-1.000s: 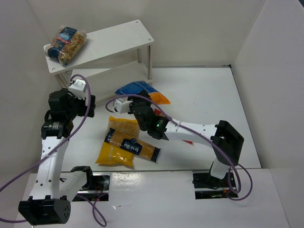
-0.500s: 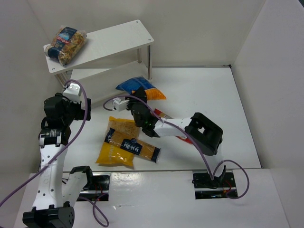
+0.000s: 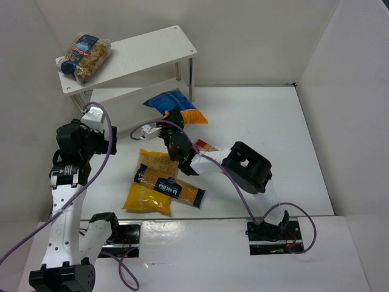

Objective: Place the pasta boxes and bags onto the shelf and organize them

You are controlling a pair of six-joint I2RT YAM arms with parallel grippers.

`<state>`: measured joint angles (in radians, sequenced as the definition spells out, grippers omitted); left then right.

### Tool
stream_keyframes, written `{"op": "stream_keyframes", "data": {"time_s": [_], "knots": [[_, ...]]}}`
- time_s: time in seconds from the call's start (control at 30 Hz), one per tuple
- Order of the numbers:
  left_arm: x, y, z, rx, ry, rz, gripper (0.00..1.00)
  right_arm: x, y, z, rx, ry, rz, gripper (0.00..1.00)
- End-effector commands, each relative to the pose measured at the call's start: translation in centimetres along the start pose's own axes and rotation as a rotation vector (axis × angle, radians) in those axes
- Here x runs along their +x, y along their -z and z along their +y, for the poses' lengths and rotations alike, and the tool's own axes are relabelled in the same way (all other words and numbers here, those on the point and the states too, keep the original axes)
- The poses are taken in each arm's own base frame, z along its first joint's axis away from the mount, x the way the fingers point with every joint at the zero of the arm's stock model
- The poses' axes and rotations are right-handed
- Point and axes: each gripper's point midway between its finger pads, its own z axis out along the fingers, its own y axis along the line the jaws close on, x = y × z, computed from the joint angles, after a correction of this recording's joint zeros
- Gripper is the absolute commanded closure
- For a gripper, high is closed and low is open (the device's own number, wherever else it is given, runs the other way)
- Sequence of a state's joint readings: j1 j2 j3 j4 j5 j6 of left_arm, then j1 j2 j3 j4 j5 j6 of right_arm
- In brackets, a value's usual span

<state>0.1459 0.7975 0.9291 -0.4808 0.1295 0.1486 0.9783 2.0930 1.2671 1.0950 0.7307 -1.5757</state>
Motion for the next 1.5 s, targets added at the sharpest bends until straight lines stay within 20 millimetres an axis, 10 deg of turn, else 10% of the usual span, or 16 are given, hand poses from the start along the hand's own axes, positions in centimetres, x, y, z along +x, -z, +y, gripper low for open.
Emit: {"op": "stream_keyframes", "data": {"time_s": [0.0, 0.57, 1.47], "knots": [[-0.3, -0.2, -0.1, 0.009, 0.027, -0.011, 0.0, -0.6, -0.5, -8.7, 0.329, -0.208, -0.05, 1.0], [0.3, -0.5, -0.4, 0.024, 0.032, 0.015, 0.0, 0.4, -2.2, -7.5, 0.497, -0.162, -0.074, 1.0], [0.9, -0.9, -1.1, 0.067, 0.03, 0.042, 0.0, 2.1, -8.2, -0.4, 0.442, -0.118, 0.087, 1.0]]}}
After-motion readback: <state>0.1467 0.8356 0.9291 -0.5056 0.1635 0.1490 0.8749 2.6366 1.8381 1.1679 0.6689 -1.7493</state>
